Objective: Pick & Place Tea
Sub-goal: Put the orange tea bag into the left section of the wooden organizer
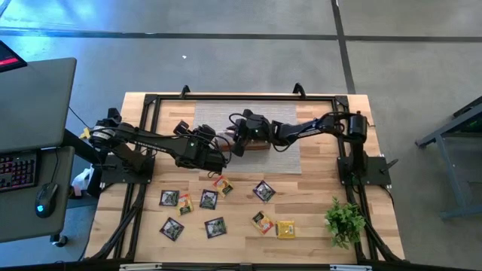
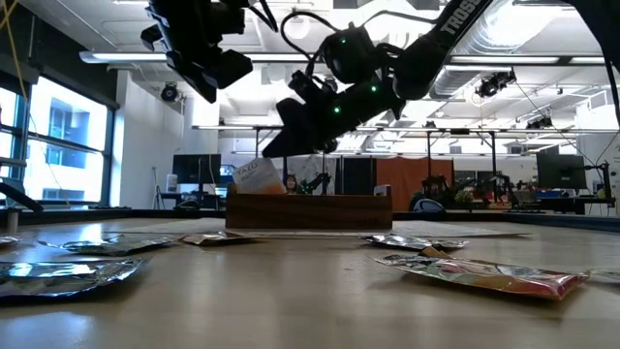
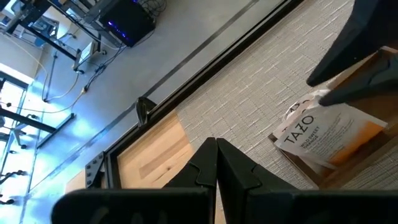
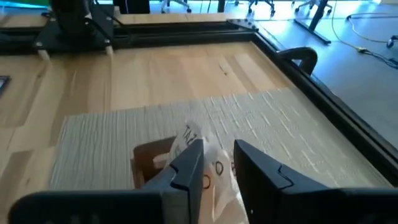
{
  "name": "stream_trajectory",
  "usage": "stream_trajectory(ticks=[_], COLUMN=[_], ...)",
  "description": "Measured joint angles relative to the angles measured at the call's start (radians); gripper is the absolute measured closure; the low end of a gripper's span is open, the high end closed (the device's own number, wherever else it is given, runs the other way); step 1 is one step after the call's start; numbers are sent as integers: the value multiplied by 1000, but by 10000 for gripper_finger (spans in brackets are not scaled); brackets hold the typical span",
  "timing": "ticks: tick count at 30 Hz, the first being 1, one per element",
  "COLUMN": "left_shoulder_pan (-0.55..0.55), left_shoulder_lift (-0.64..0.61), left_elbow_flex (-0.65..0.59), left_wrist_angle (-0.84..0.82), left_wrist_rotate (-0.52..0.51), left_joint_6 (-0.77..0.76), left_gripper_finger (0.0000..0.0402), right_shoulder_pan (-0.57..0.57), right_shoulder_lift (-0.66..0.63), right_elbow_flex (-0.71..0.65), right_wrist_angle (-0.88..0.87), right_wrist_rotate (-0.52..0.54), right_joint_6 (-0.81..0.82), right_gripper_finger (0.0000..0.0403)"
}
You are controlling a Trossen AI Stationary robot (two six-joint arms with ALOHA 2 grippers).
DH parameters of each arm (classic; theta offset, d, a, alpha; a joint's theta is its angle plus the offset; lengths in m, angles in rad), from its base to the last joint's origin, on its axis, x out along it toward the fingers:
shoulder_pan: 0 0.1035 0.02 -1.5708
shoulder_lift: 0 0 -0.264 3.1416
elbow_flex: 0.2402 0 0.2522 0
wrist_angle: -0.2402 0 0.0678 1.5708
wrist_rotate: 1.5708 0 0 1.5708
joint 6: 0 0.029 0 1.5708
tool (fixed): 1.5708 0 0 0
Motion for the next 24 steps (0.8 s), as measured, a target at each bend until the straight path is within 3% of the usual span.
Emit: stream_trajectory(ticks=[10, 16, 21, 24], left_shoulder_pan=[0, 0, 0, 0], left_shoulder_lift=[0, 0, 0, 0], left_elbow_flex=[0, 0, 0, 0], left_wrist_angle=[0, 0, -2, -2], left_wrist_rotate=[-2, -2, -2, -2], left_joint_6=[0, 0, 0, 0], left_gripper_finger=[401, 401, 401, 401], right_shoulder_pan=[-4, 3, 9, 41], right_shoulder_lift=[0, 0, 0, -1], right_elbow_flex=[0, 0, -10, -41], right_wrist_angle=[-40, 46, 145, 157], right_wrist_rotate=[-139, -53, -32, 44], right_joint_6=[33, 40, 203, 211], right_gripper_finger=[397, 400, 401, 401])
